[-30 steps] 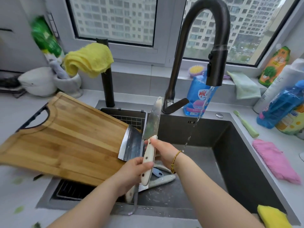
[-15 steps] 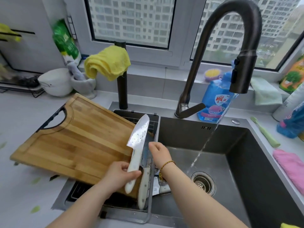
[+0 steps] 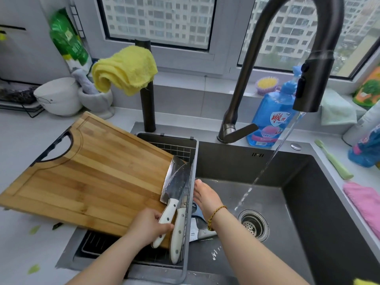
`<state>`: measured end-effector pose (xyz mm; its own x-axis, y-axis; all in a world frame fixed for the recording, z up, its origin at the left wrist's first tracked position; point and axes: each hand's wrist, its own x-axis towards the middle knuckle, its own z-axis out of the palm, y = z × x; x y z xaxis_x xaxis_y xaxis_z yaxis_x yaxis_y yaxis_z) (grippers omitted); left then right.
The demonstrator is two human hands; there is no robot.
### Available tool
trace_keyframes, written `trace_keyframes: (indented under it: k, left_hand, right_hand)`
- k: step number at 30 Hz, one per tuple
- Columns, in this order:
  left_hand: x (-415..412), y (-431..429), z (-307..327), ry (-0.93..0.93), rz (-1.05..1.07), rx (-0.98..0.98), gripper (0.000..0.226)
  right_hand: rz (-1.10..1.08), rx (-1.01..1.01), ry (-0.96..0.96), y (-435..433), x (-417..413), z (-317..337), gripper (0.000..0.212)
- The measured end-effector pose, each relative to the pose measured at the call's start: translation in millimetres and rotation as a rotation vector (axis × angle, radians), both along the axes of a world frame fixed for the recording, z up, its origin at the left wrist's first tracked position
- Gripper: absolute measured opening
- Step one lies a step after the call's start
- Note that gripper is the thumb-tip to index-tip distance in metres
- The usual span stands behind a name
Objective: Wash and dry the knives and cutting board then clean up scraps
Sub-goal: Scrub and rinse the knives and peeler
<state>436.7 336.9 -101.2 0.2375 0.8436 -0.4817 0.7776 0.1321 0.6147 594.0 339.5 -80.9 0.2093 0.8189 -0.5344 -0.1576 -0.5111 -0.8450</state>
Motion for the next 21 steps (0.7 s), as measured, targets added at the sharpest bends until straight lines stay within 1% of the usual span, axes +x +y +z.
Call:
trace_keyframes:
  k: [3, 6, 9, 12, 17, 21]
  left_hand:
    - [5.3, 0.8, -2.5, -0.015, -0.006, -0.006, 0.015]
    - [9.1, -1.1, -5.7, -0.025, -0.018, -0.004, 0.017]
    - [13.0, -2.9, -8.4, -0.013, -0.035, 0.011, 0.019]
    - [14.8, -3.2, -9.6, 0.004, -0.049, 0.009, 0.024]
    - [14.3, -1.3, -9.0, 0.030, -0.084, -0.005, 0.015]
    - [15.5, -2.0, -11.4, 0.026, -0.068, -0.007, 0.031]
  right_hand:
    - [0.045, -0.019, -0.025, -2.2, -0.9, 1.3, 0.026]
    - [-0.010, 0.009, -0.007, -3.6, 0.3, 1.5, 0.034]
    - [0.020, -0.012, 0.015, -3.9, 2.3, -1.3, 0.025]
    - [0.018, -0.017, 0.001, -3.4, 1.7, -1.7, 0.027]
    - [0.072, 0.019, -0.032, -5.9, -2.3, 3.6, 0.021]
    - [0.040, -0.005, 0.034, -7.1, 2.0, 0.6, 0.021]
